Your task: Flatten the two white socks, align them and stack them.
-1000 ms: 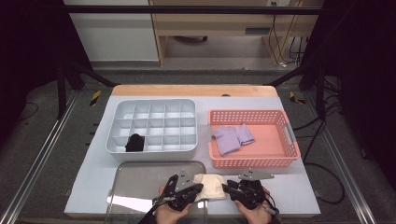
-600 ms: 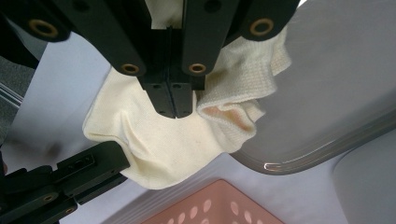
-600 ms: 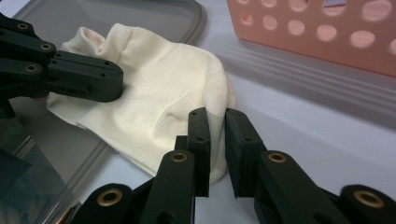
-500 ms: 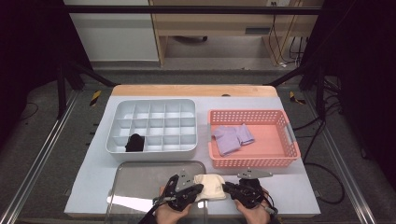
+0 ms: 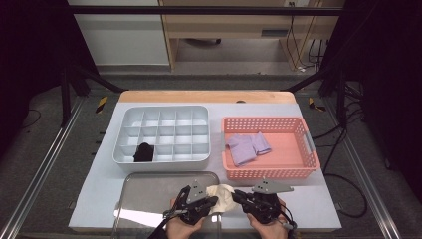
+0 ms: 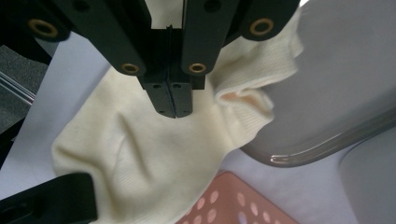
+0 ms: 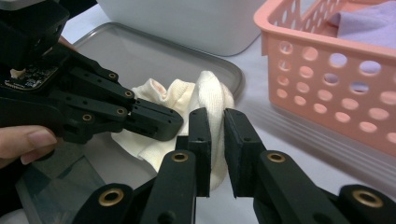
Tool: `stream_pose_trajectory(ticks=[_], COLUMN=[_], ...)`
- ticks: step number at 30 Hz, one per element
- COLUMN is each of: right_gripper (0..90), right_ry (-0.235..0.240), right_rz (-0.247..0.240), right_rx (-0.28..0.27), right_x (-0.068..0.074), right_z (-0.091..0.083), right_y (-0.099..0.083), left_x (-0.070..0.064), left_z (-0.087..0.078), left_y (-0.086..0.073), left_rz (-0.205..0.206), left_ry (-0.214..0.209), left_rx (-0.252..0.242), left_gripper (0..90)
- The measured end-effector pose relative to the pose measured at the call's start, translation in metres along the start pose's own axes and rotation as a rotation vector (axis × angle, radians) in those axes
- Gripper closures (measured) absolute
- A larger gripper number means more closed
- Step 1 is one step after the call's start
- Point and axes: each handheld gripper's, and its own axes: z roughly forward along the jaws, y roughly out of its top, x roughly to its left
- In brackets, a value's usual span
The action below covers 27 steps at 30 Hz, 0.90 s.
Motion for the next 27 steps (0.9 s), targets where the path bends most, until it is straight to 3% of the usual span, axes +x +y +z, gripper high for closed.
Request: stream_pose_trajectory(ticks=[9, 15, 19, 22, 23, 27], right_gripper=[81.6, 81.5, 81.4, 81.4, 81.4, 81.4], right_ry=[0.017, 0.017, 0.010, 0.012, 0.012, 0.013], right_rz=[-0.001, -0.013, -0.023, -0.023, -0.023, -0.032], right_rx=[0.009, 0.019, 0.026, 0.027, 0.027, 0.030], right_x=[0.005, 0.008, 0.010, 0.011, 0.011, 0.013], right_z=[0.004, 0.007, 0.007, 0.008, 0.008, 0.011], right_y=[0.001, 0.001, 0.002, 0.002, 0.002, 0.004], left_x=[-0.004, -0.002, 0.006, 0.022, 0.022, 0.040], left_z=[0.005, -0.012, -0.029, -0.050, -0.050, -0.066], left_y=[0.001, 0.003, 0.002, -0.007, -0.007, -0.028], left_rz=[0.013, 0.013, 0.006, -0.023, -0.023, -0.069], left_ry=[-0.002, -0.011, 0.013, 0.076, 0.076, 0.130], left_rx=[0.007, -0.024, -0.040, -0.049, -0.049, -0.009], left_gripper=[89.3, 89.4, 89.4, 89.4, 89.3, 89.3])
